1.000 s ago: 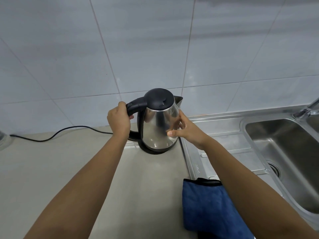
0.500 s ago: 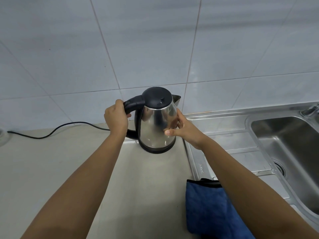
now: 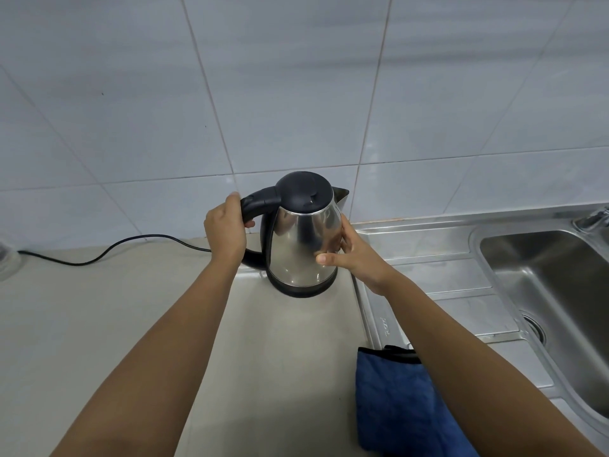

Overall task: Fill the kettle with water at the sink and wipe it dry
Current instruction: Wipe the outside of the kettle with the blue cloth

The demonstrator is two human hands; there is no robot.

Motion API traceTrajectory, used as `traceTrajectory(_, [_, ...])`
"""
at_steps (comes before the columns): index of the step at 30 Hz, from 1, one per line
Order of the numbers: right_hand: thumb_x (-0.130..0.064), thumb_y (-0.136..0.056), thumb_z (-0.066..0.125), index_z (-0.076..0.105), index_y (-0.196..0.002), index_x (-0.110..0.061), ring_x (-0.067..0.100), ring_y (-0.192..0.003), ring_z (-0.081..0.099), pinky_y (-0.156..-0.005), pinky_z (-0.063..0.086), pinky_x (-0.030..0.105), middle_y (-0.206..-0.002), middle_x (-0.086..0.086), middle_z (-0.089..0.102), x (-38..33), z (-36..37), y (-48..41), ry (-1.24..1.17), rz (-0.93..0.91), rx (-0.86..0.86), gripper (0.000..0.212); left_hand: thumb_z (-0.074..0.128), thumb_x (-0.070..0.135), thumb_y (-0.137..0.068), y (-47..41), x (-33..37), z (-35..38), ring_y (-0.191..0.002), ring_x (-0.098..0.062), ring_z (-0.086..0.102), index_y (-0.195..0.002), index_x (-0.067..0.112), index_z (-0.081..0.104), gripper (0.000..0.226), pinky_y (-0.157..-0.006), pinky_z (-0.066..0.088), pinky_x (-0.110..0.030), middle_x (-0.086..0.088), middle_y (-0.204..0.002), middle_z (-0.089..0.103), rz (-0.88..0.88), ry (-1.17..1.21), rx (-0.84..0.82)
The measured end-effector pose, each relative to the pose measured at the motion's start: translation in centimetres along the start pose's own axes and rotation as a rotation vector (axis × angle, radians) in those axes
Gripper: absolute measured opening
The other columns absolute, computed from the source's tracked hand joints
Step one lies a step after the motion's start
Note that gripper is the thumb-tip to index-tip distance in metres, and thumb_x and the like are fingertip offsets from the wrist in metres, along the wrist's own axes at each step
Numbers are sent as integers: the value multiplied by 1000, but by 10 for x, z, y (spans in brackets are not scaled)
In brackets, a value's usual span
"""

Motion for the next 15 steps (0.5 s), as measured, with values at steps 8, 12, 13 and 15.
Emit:
traceTrajectory(8, [-41, -72, 89, 21, -156, -49, 15, -141, 46, -120, 37, 42, -146, -12, 53, 6, 5, 5, -49, 25, 82, 109, 40, 41, -92, -10, 5, 4, -71, -19, 68, -72, 15, 62, 39, -68, 42, -28, -11, -79, 69, 32, -51, -83])
traceTrajectory(12, [-33, -75, 89, 24, -157, -42, 10, -142, 43, -118, 37, 36, -149, -15, 49, 11, 7, 8, -84, 13, 133, 105, 38, 45, -93, -12, 5, 6, -77, -23, 64, -75, 16, 65, 43, -68, 42, -29, -16, -81, 72, 45, -78, -102])
traceTrajectory(13, [-28, -77, 88, 26, -154, -41, 7, -139, 44, -117, 37, 34, -148, -17, 48, 13, 5, 8, -92, 19, 148, 100, 36, 46, -93, -12, 4, 6, -80, -25, 64, -76, 15, 66, 46, -70, 42, -31, -16, -81, 72, 46, -91, -104])
traceTrajectory(15, [-19, -81, 87, 29, -145, -43, 4, -132, 48, -113, 39, 31, -139, -19, 50, 13, 4, 9, -96, 24, 159, 90, 31, 52, -92, -11, 3, 5, -84, -31, 64, -81, 9, 67, 57, -74, 45, -35, -16, -84, 71, 54, -107, -85])
Point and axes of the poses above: each hand's wrist, its own y-axis away from the middle knuckle, its own z-axis out of the palm, x = y × z, the point moved 9 cm from there along -y, towards the middle knuckle
